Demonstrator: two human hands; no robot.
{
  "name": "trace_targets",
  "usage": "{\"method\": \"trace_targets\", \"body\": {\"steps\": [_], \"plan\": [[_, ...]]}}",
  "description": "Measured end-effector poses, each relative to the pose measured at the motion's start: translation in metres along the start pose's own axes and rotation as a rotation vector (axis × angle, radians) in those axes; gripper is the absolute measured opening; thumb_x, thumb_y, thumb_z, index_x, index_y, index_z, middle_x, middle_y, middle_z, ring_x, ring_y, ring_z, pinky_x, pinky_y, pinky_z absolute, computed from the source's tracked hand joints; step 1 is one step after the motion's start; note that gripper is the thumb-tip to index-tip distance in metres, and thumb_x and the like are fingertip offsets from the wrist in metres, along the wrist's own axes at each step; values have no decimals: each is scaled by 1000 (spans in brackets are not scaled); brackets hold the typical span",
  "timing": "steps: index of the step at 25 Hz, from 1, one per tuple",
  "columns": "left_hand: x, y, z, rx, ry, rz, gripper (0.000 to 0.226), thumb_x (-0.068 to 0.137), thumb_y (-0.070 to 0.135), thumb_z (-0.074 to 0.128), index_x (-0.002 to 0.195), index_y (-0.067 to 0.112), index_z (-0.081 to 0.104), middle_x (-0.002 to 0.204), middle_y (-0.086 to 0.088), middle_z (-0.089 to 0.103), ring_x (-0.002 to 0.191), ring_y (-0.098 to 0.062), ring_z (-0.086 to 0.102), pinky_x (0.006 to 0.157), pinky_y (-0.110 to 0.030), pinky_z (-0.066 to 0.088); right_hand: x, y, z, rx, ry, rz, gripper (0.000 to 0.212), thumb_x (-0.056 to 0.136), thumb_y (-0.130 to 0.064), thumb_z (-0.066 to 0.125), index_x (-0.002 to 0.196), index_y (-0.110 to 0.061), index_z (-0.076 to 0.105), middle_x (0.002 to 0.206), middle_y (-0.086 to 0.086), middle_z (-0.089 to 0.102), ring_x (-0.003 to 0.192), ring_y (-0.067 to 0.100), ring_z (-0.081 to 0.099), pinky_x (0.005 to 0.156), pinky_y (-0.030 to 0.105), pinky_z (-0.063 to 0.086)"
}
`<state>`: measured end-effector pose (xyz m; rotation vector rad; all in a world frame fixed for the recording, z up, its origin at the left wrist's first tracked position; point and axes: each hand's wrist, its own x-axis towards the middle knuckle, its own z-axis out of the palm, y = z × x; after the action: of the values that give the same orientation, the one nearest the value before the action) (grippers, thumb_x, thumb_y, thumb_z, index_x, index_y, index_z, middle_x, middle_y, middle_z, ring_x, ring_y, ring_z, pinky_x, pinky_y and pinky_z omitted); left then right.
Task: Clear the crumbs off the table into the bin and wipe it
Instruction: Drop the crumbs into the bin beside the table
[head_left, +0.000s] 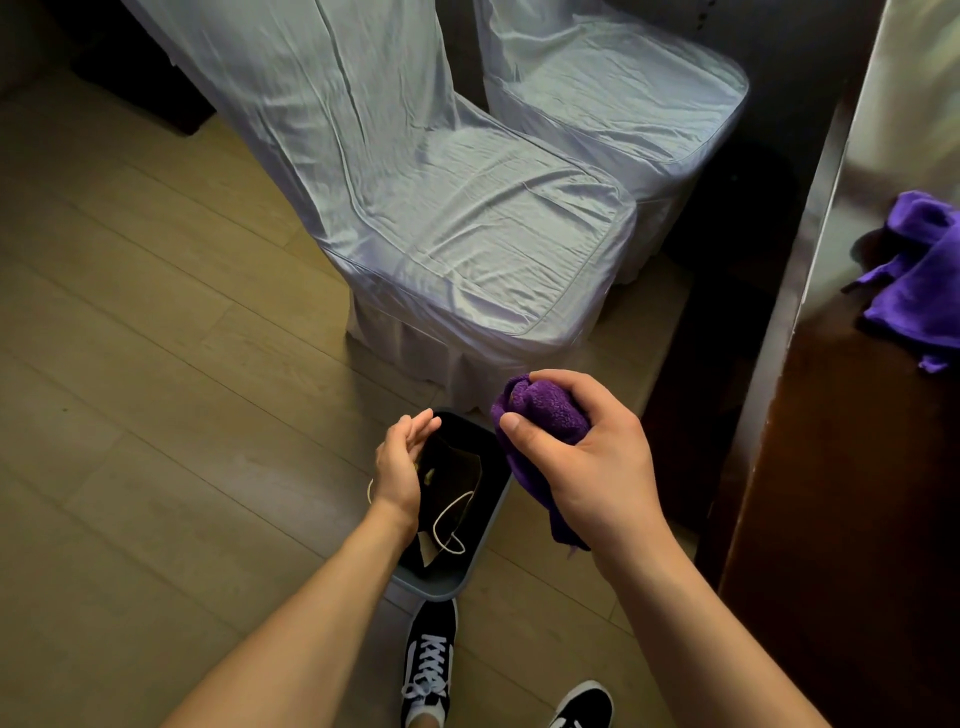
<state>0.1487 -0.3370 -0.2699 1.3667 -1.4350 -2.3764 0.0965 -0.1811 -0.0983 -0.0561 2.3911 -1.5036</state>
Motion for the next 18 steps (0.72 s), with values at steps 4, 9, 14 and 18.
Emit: {"method": "trace_targets", "body": {"steps": [4,9,14,18], "plan": [[2,-1,-1,26,-47,17,44,95,44,34,123,23,60,131,-2,62,127,-16,52,116,-44,29,1,-1,0,-5,8,-2,31,74,-34,82,100,-38,65,94,-16,70,89,5,66,84,40,57],[-1,3,5,257,-20,175,56,81,50,43,131,28,56,140,6,53,129,-7,47,114,-35,31,1,-1,0,-15,10,-2,31,74,-36,82,100,-38,65,93,-17,70,88,4,66,84,39,57],[-13,19,10,256,-17,183,46,78,44,50,122,33,57,134,-4,56,120,-13,53,93,-34,46,0,-2,0,-28,6,6,32,74,-38,82,101,-39,65,94,-17,70,89,4,66,83,38,57],[-39,47,21,170,-44,239,33,78,39,53,109,32,63,116,-10,65,112,-24,61,84,-40,53,-4,-13,-7,234,-22,109,30,75,-35,83,101,-29,70,97,-3,74,92,16,71,87,45,59]]}}
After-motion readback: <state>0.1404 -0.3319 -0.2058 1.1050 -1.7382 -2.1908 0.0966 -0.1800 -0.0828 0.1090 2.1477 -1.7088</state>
